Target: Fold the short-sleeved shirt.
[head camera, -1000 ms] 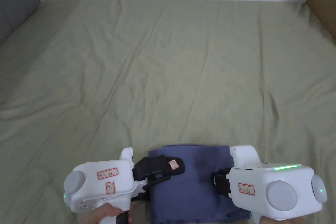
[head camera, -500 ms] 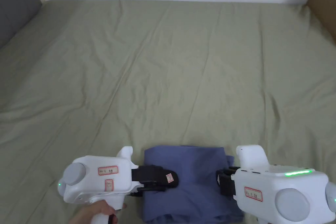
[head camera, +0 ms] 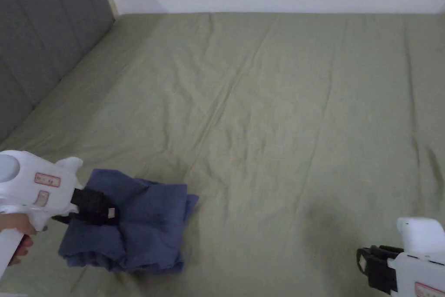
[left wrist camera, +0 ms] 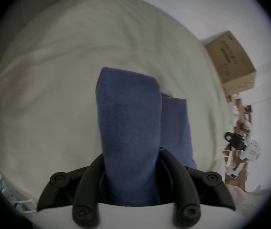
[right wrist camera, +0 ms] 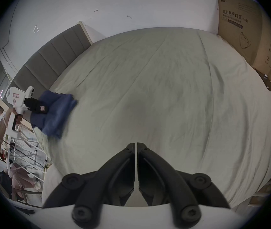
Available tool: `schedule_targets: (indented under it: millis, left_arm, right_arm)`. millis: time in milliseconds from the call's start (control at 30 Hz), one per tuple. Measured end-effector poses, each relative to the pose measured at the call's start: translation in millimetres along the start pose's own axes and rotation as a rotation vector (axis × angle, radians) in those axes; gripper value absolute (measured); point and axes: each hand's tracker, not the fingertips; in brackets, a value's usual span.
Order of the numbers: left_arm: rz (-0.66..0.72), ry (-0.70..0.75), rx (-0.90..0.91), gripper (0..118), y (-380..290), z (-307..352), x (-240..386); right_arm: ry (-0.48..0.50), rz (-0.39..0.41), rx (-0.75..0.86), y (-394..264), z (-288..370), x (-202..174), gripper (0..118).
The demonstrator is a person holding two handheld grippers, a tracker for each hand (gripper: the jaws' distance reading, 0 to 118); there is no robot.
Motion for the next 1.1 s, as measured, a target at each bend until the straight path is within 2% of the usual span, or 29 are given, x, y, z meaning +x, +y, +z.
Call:
schedule_targets:
  millis: [67,100,167,233,300,333,400,433,467,533,600,633,733,800,833,900,967,1100]
  left_arm:
    - [0.041,0.105,-0.011,29,19,13,-36]
    - [0.02,0.158,-0.03,29,5,-2,-15]
    - [-0.005,0.286,-0.037,29,4,-5,-22]
    - [-0.051,0.324,-0.048,29,6,37,-12]
    - [-0.097,0.388,-0.031,29,1,35,-8]
    - [-0.122,0.412,-0.025,29,30,37,-32]
    - [-0.169,0.469,-0.013,30,43,35,-46]
    - [-0.171,0.504,-0.03,36,48,32,-50]
    - [-0.157,0.551,-0.033,47,58,39,-94]
    - [-0.131,0.595,0.034,74,62,40,-113]
    - [-0.109,0.532,0.09,80,62,44,-125]
    - [-0.073,0.491,0.128,81,43,56,-95]
    - [0.027,0.393,0.154,82,29,67,-78]
    - [0.045,0.28,0.177,76,16,69,-64]
    - [0.042,0.218,0.204,55,7,69,-53]
    - [0.049,0.172,0.239,1,-2,71,-34]
    - [0.01,0.192,0.355,0,-20,77,-5]
    - [0.043,0.068,0.509,0,-47,91,44]
  right_arm:
    - [-0.009,0.006,-0.009,-1,-3,-1,3]
    - [-0.019,0.01,-0.019,-2,-5,-1,3]
    - [-0.034,0.019,-0.035,-3,-10,-2,3]
    - [-0.036,0.009,-0.04,-5,-13,-2,3]
    - [-0.035,0.006,-0.055,-6,-16,-2,3]
    - [-0.048,0.014,-0.063,-7,-18,-2,3]
    - [-0.075,0.041,-0.078,-8,-20,-3,3]
    - [-0.085,0.052,-0.082,-10,-21,-2,3]
    - [-0.085,0.055,-0.092,-11,-22,-2,3]
    - [-0.079,0.038,-0.094,-13,-23,1,3]
    - [-0.066,0.016,-0.099,-15,-23,3,3]
    - [-0.064,0.014,-0.099,-16,-22,4,3]
    - [-0.088,0.039,-0.092,-17,-18,2,3]
    - [-0.092,0.041,-0.085,-18,-14,3,3]
    - [-0.083,0.034,-0.08,-18,-12,5,3]
    - [-0.068,0.015,-0.066,-18,-7,7,3]
    - [-0.066,0.008,-0.052,-18,-1,7,3]
    - [-0.079,0.025,-0.007,-18,17,3,3]
